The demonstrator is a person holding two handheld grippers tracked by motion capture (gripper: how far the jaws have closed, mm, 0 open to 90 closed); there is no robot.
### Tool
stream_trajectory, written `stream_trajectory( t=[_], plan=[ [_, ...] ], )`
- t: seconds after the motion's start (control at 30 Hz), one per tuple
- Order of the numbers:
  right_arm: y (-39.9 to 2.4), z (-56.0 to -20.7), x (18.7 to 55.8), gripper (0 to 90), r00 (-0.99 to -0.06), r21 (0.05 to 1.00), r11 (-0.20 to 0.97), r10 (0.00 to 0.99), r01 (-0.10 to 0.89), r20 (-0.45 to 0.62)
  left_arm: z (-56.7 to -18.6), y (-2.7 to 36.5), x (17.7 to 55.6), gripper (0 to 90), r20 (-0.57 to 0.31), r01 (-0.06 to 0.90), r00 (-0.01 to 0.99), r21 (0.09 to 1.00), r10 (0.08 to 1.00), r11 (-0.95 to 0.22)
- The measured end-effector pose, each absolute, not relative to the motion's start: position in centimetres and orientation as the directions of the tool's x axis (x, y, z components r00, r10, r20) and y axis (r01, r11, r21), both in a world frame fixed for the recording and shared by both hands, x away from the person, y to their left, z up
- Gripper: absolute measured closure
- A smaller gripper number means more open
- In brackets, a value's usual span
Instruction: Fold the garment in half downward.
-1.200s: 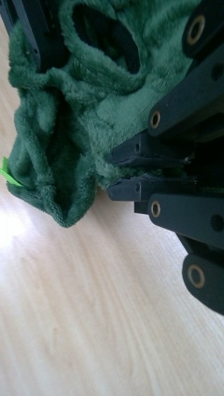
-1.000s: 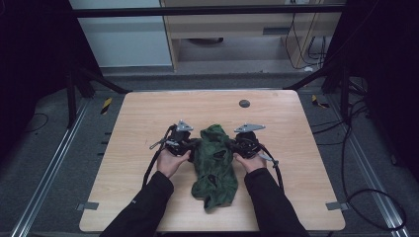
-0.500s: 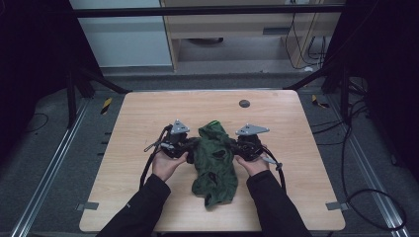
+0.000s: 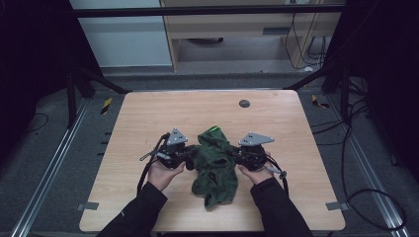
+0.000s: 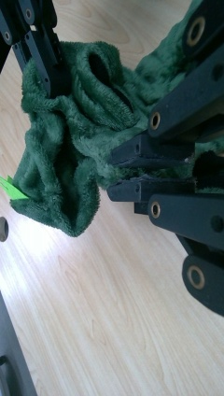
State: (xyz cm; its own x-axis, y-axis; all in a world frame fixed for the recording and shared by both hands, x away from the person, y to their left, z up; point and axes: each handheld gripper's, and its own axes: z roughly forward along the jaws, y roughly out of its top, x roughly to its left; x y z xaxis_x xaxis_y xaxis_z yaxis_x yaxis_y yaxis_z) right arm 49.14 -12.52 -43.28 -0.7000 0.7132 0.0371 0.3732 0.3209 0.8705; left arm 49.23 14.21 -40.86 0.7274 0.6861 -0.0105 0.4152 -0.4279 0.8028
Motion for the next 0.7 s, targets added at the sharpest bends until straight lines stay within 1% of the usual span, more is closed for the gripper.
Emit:
stream_trajectory(
  t=[0.1, 0.47, 0.7],
  plan=[
    [-12.7, -43.6, 48.6, 82.3, -0.707, 0.871, 0.321, 0.706, 0.373, 0.043, -41.1, 14.1, 48.7, 83.4, -0.017, 0.417, 0.735, 0.800, 0.677, -0.432],
    [-13.1, -44.1, 47.0, 81.3, -0.725, 0.869, 0.327, 0.687, 0.372, 0.052, -41.5, 14.0, 46.7, 83.3, 0.000, 0.403, 0.763, 0.781, 0.646, -0.477],
    [-13.1, -44.9, 45.8, 80.0, -0.739, 0.854, 0.342, 0.669, 0.393, 0.072, -42.7, 14.2, 45.7, 83.2, -0.016, 0.416, 0.775, 0.764, 0.631, -0.492]
  ],
)
